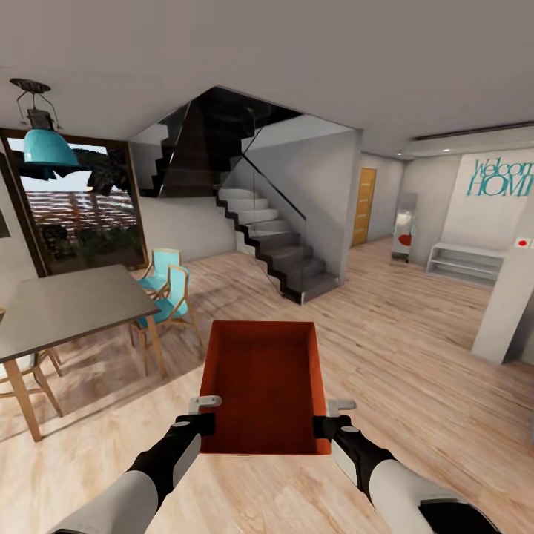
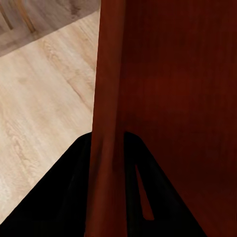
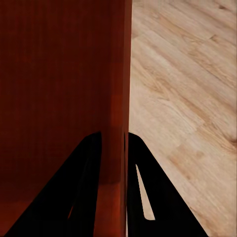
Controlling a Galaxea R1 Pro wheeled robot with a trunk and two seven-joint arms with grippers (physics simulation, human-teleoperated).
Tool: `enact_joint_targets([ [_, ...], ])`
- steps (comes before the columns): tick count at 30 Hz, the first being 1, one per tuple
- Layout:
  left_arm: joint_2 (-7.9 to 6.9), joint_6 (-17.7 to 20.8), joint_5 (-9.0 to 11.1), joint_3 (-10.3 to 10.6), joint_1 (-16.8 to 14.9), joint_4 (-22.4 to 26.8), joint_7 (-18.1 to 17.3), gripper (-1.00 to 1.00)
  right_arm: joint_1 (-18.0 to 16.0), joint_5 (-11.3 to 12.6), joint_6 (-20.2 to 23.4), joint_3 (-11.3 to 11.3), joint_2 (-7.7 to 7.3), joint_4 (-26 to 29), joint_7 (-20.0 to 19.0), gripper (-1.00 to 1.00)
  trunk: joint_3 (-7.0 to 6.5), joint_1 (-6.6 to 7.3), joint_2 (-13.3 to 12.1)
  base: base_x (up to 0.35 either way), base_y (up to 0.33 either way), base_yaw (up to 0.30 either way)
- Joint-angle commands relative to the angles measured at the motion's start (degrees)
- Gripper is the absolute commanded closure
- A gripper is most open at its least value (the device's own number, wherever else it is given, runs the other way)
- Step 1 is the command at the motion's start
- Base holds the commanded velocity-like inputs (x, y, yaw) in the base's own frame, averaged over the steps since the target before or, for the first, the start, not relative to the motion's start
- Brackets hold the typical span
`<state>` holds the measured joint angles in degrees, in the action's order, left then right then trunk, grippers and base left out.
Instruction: Move the two storage containers from the living room to the garage. In the garage, place one container on the floor and stack the other container on top of it (either order is fine).
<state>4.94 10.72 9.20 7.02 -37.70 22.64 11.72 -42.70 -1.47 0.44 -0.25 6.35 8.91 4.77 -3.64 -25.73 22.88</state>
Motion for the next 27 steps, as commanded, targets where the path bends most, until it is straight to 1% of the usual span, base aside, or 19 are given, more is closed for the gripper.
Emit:
enact_joint_targets([
  [1,-0.1,0.4,0.38,-0.26,-0.01,-0.06,0.58,1.0,-0.02,-0.92,-0.35,-0.19,-0.02,0.23,0.02,1.0,0.01,-0.05,0.04,0.322,0.0,0.0],
  [6,-0.1,0.36,0.38,-0.28,-0.01,-0.06,0.57,1.0,-0.02,-0.58,-0.25,-0.19,0.05,0.23,0.39,1.0,0.01,-0.05,0.04,0.322,0.0,-0.011],
  [9,-0.1,0.38,0.38,-0.27,-0.01,-0.06,0.58,1.0,-0.02,-0.45,-0.2,-0.19,0.09,0.23,0.35,1.0,0.01,-0.05,0.04,0.322,0.0,-0.142],
  [27,-0.1,0.37,0.38,-0.29,-0.01,-0.06,0.56,1.0,-0.02,-0.22,-0.25,-0.33,0.06,0.23,0.06,1.0,0.01,-0.05,0.04,0.322,0.0,-0.268],
])
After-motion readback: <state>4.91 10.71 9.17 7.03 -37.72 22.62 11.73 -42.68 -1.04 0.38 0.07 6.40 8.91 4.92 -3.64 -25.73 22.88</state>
